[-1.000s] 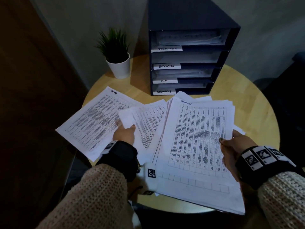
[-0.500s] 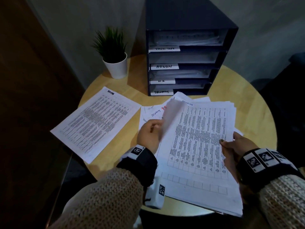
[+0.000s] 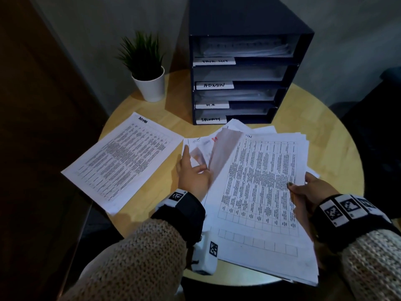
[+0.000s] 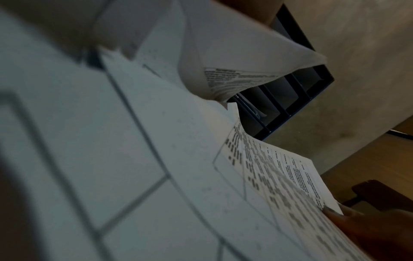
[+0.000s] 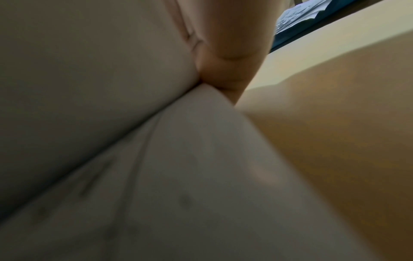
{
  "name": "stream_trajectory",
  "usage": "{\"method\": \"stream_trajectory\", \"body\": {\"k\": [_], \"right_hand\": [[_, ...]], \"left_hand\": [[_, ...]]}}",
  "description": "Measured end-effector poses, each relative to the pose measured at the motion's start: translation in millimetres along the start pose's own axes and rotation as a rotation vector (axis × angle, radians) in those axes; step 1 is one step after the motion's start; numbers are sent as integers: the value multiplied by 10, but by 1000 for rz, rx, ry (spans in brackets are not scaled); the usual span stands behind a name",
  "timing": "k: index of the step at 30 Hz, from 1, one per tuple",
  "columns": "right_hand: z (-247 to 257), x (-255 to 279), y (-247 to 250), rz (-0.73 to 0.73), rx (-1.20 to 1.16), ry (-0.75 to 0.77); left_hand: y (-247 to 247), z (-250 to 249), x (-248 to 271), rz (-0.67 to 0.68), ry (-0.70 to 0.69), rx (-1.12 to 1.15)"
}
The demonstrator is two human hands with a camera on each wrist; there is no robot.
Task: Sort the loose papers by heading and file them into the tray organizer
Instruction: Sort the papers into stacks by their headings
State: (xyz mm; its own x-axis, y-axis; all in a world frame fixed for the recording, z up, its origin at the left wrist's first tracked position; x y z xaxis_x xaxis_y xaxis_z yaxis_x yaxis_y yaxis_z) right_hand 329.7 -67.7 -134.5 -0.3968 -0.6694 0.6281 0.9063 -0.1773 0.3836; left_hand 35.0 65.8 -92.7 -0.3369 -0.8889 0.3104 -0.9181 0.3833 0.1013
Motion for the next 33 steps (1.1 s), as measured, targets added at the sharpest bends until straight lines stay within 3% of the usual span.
{"method": "stream_trajectory", "body": {"k": [4,7,12,17,24,33], "right_hand": [[39,16,-1,-6,42,22],[50,44,5,-22,24,30],[40,43,-7,-22,-48,30],[15,-3,-9,-12,-8,20],[-42,-66,3,5,-55,19],[-50,-90,11,0,-77,26]], "left_hand": [[-176,1,-15,128,-26,81],[-242,-14,-28,229,-18,-56],[-126,82,-45,161,97,-255],[-71,67,0,180,174,-252],[24,168,-182,110,63,-14],[-84,24,-87,82,-85,-223]]}}
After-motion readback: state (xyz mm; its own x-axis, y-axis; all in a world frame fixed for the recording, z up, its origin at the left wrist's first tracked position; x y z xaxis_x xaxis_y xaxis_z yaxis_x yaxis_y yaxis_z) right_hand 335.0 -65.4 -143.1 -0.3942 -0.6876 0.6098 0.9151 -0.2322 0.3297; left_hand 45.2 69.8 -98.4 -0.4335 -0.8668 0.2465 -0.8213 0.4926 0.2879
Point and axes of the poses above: each hand's wrist, its own x-axis away from the middle knuckle, its own y-axis out of the back of the hand, z = x × y, the point moved 7 cm from there along -x, towards the middle knuckle, and after that the axes turned 12 degrees about z, right-handed, at the moved point
